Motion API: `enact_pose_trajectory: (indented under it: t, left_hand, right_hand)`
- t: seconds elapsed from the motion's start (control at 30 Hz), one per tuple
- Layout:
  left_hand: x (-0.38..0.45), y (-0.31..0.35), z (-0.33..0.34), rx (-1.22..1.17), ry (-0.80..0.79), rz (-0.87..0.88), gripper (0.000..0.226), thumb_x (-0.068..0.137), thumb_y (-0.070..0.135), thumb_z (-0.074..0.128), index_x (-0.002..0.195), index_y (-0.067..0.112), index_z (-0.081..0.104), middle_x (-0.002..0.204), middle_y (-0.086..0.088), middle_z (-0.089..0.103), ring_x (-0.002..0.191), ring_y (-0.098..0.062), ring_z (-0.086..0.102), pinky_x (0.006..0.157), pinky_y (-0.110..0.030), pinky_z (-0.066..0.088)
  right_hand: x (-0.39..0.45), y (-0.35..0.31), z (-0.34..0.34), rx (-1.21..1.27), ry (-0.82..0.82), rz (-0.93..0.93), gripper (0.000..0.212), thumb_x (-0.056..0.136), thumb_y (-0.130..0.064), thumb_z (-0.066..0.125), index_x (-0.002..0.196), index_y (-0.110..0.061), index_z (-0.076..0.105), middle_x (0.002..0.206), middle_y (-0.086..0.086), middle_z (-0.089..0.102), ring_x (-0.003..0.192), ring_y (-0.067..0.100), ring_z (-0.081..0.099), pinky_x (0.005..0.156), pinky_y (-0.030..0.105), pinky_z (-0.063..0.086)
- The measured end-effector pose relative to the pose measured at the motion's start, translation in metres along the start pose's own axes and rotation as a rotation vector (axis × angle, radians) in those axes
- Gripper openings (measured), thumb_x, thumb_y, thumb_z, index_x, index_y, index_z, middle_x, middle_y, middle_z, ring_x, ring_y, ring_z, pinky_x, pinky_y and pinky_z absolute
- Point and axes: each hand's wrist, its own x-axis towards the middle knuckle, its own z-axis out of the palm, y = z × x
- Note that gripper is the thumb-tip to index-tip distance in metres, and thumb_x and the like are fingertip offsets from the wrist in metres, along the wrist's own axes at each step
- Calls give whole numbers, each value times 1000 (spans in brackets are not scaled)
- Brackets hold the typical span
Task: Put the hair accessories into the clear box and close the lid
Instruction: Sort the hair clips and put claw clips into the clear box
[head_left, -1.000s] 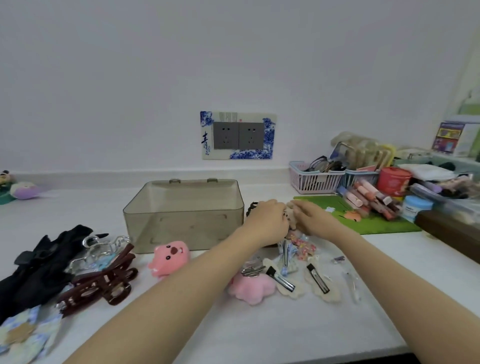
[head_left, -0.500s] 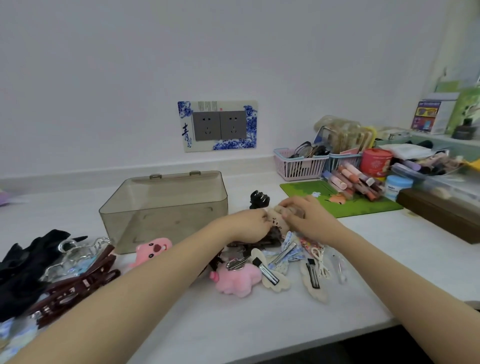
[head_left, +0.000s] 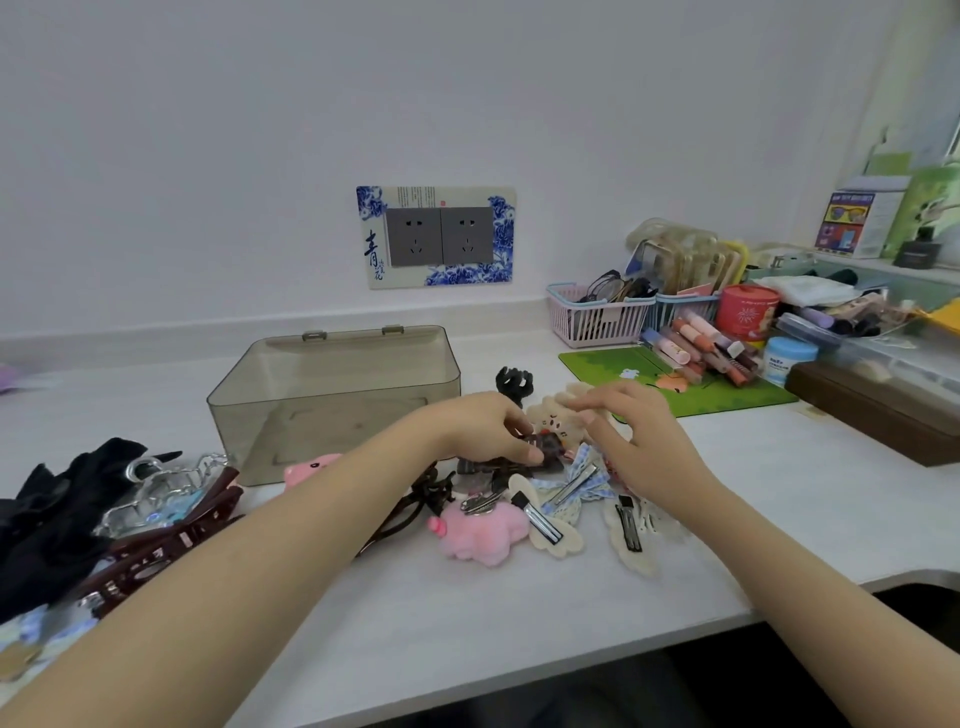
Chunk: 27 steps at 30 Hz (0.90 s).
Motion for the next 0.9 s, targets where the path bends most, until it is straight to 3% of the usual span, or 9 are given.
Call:
enact_pose_trajectory:
  t: [0.13,0.23,0.3,0.43,0.53,0.63,0.7,0.8,0.9]
  left_hand:
    - [1,-2,0,-26,77,54,37,83,36,66,113,17,66,109,-6,69,99,-22,62,89,-35,46]
    - [-6,6,-9,-44,132,118,31,85,35,64,105,13,69,90,-10,69,72,-17,56,69,-31,45]
    - [-15,13,-19,-35,167,149,31,87,35,61,104,11,69,85,-11,67,65,-15,51,63,-28,39]
    - [-42,16,-42,-42,244,133,36,87,49,54,102,20,71,99,-6,73,84,-19,64,80,-33,48]
    - [-59,0,-52,-133,237,90,47,86,59,49,89,19,73,90,-7,75,83,-26,67,86,-38,49]
    - [-73,-22,-49,-241,253,40,62,81,67,47,84,10,70,83,-13,72,79,-34,65,84,-43,50]
    - [-80,-33,-42,-287,310,-10,62,81,66,48,79,7,66,73,-8,64,68,-24,57,75,-38,46]
    - [-87,-42,-30,-339,351,-58,54,81,66,48,66,14,55,59,3,50,58,-17,46,61,-30,36]
    - [-89,-45,-21,-508,358,-54,69,78,68,51,83,1,61,69,-8,60,65,-22,55,67,-33,45]
  right_hand:
    - [-14,-8,-2,31,53,0,18,90,-15,56,99,-22,69,104,-4,58,110,18,43,90,21,26]
    - [-17,-15,-5,67,52,10,17,89,-25,53,98,-28,67,105,-3,60,110,16,43,86,11,27]
    - [-16,-24,-6,99,64,-11,26,86,-37,46,103,-31,64,108,-6,60,111,14,44,91,7,27]
    - [-7,-55,-4,201,-2,-123,38,88,-39,44,126,-36,48,122,-12,52,122,11,42,102,26,34]
    - [2,-76,7,161,-108,-231,48,87,-46,44,133,-34,41,129,-20,45,125,5,39,102,17,29]
    - [3,-92,23,145,-162,-211,48,88,-40,54,132,-27,44,116,-13,50,113,8,44,95,6,29]
    - [1,-99,33,178,-218,-213,53,84,-43,54,132,-22,45,111,-9,53,106,5,46,92,3,31]
    - [-2,-104,40,261,-266,-233,63,76,-52,53,132,-25,42,101,-23,51,97,-10,50,85,6,38]
    - [-2,-106,38,231,-238,-267,48,81,-38,63,122,-39,37,91,-27,51,87,-16,53,75,1,39]
